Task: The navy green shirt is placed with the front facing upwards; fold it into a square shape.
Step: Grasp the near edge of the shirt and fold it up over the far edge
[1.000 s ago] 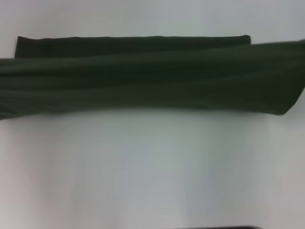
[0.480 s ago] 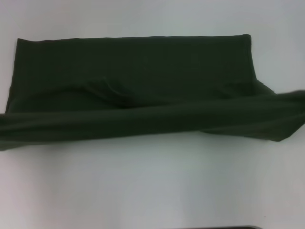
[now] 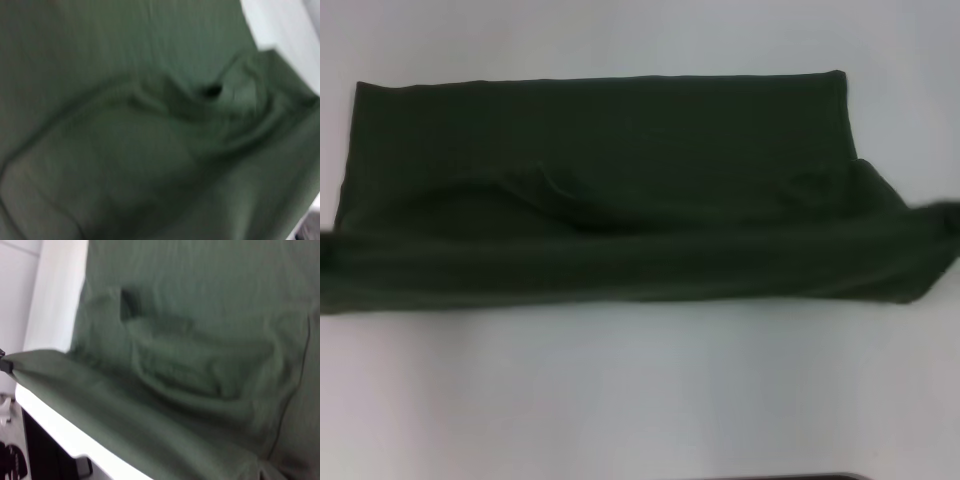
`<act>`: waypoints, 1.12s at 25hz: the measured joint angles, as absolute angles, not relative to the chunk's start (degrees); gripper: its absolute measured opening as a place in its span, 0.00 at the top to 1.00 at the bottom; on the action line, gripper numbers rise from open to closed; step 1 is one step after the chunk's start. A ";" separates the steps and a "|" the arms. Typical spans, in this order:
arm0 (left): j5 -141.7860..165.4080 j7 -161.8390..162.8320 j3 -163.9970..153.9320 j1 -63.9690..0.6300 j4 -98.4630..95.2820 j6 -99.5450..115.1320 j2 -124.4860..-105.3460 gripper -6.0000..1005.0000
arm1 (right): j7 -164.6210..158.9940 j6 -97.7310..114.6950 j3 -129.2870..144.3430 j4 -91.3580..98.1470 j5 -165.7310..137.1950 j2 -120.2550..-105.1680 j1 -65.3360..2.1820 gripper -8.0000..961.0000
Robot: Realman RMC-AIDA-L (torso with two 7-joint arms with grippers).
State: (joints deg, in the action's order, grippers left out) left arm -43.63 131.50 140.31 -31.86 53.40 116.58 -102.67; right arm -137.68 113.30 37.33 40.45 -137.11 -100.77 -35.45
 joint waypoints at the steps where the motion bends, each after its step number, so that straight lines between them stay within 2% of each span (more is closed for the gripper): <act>1: -43.56 131.59 141.65 -32.41 53.26 115.85 -102.58 0.99 | -137.67 112.66 36.14 40.45 -136.97 -100.65 -35.89 0.94; 5: -43.28 134.53 145.17 -34.76 52.90 110.91 -102.36 0.99 | -137.83 108.58 32.18 40.46 -136.93 -100.75 -37.49 0.94; 11: -43.21 139.65 145.48 -37.64 51.99 103.25 -102.51 0.98 | -138.00 98.69 31.44 39.98 -136.85 -102.29 -39.46 0.94; 17: -41.84 144.15 144.20 -38.89 51.59 95.60 -103.78 0.97 | -138.57 91.24 31.25 40.59 -136.77 -104.32 -40.43 0.94; 28: -38.48 145.49 142.19 -39.78 51.07 89.51 -107.08 0.96 | -138.87 85.80 31.56 40.53 -136.76 -106.41 -41.28 0.94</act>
State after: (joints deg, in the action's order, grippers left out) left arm -38.48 145.49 142.19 -39.78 51.07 89.51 -107.08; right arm -138.87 85.80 31.56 40.54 -136.76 -106.41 -41.28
